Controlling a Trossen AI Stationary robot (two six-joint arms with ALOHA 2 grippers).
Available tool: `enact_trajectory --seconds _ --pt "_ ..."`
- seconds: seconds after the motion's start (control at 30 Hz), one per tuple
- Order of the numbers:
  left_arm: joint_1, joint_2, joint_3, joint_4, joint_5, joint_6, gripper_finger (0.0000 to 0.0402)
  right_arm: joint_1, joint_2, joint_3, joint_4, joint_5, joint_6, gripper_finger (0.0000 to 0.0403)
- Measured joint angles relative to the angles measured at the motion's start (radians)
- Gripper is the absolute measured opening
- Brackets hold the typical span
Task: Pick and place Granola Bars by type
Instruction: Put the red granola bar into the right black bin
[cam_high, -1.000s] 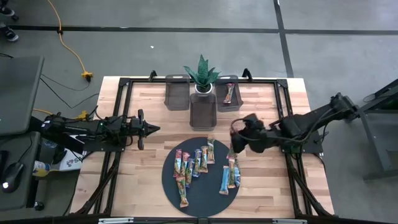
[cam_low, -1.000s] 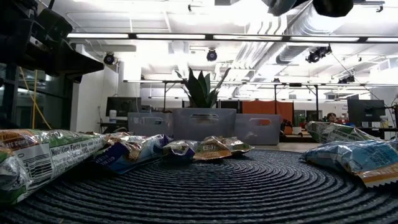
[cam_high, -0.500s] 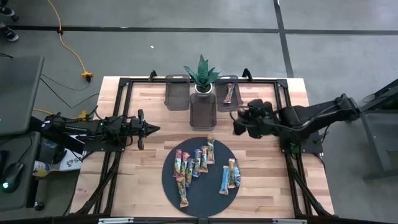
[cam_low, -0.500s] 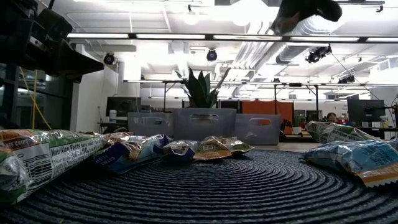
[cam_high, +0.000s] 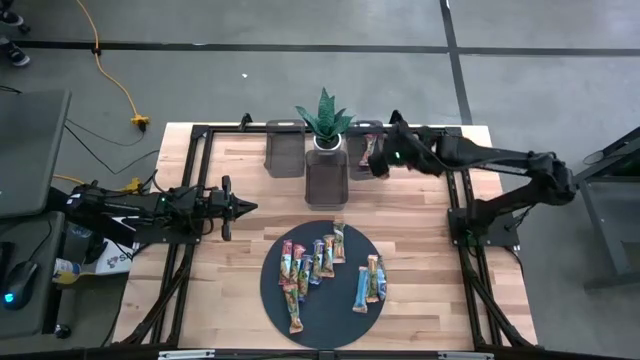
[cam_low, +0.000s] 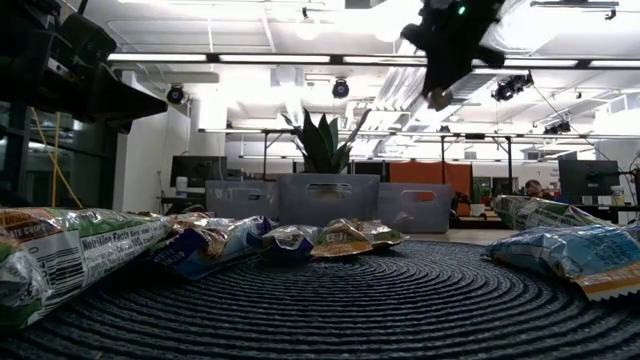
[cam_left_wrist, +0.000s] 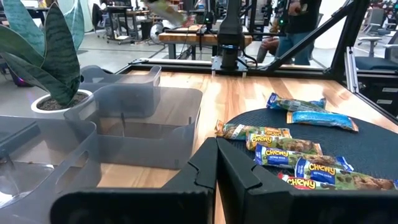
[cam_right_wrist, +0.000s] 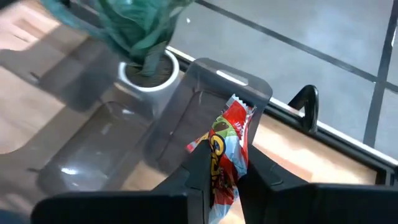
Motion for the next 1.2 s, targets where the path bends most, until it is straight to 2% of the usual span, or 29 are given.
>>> enact_trajectory --seconds 0.27,0.47,0.8,0.97,1.2 --pt "0.0 0.0 0.0 0.0 0.0 0.0 0.0001 -0.225 0.128 0.0 0.097 -0.238 -0.2 0.0042" --pt "0.0 0.0 0.0 0.0 0.0 0.0 0.0001 -0.327 0.216 0.0 0.154 -0.346 -0.259 0.0044" --pt "0.0 0.0 0.0 0.0 0.0 0.0 0.0001 -0.422 0.329 0.0 0.258 -0.452 -0.27 0.0043" --pt "0.0 0.0 0.0 -0.001 0.0 0.0 0.0001 -0.447 0.37 0.0 0.254 -0.459 -0.205 0.0044" --pt "0.0 0.0 0.0 -0.001 0.0 0.0 0.0001 -0.454 0.41 0.0 0.255 -0.473 -0.199 0.0043"
